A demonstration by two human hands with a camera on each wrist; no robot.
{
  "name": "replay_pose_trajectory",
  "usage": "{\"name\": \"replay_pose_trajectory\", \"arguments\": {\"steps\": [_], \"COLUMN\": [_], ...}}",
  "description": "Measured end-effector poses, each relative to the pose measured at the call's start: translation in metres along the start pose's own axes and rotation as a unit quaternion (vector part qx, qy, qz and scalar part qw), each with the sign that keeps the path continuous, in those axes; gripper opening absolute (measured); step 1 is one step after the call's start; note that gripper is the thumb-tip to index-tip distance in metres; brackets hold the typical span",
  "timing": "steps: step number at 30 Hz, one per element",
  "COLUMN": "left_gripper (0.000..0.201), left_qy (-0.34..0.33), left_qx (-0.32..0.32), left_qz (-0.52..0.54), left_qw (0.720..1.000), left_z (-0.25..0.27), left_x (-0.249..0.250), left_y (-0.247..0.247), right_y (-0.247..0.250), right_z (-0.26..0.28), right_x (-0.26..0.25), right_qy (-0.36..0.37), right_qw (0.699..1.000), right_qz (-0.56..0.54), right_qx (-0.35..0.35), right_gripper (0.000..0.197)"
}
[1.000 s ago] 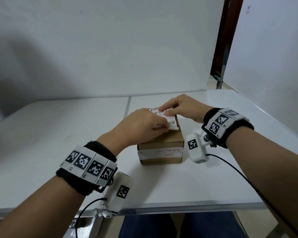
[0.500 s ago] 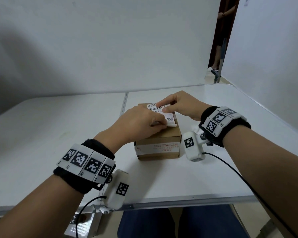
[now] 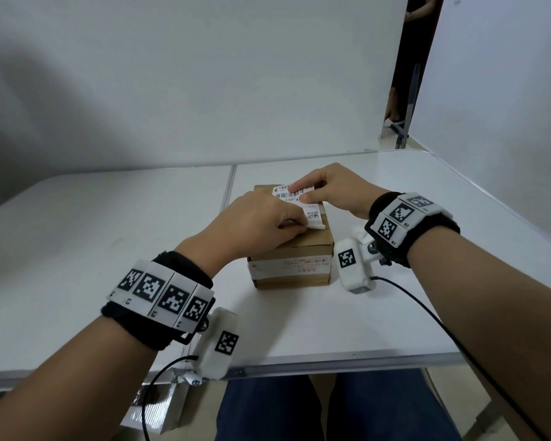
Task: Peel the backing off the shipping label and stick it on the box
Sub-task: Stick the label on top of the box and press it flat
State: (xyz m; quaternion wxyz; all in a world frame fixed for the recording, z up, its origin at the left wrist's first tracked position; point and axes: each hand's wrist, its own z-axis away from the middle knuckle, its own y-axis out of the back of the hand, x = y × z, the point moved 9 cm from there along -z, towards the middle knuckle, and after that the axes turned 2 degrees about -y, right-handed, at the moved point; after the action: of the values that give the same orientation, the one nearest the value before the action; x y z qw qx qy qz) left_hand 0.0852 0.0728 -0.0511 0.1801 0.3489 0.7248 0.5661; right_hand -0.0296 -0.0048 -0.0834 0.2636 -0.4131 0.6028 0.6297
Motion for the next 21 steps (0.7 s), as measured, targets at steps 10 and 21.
{"name": "replay_pose_trajectory", "arguments": {"steps": [10, 21], "left_gripper": [0.02, 0.025], "left_qy": [-0.016, 0.017], "left_qx": [-0.004, -0.096], "left_qz": [-0.022, 0.069], "left_qw": [1.0, 0.993], "left_z": [0.002, -0.017], "left_x": [0.006, -0.01], "left_y": [-0.004, -0.009], "right_y": [-0.001, -0.003], "right_z": [-0.002, 0.0], "right_x": [0.006, -0.001], "right_qy": [-0.001, 0.033], "right_qw": [1.0, 0.999], "right_qz": [-0.003, 0.005], "right_qx": [-0.002, -0.003], "right_gripper": [0.025, 0.023]}}
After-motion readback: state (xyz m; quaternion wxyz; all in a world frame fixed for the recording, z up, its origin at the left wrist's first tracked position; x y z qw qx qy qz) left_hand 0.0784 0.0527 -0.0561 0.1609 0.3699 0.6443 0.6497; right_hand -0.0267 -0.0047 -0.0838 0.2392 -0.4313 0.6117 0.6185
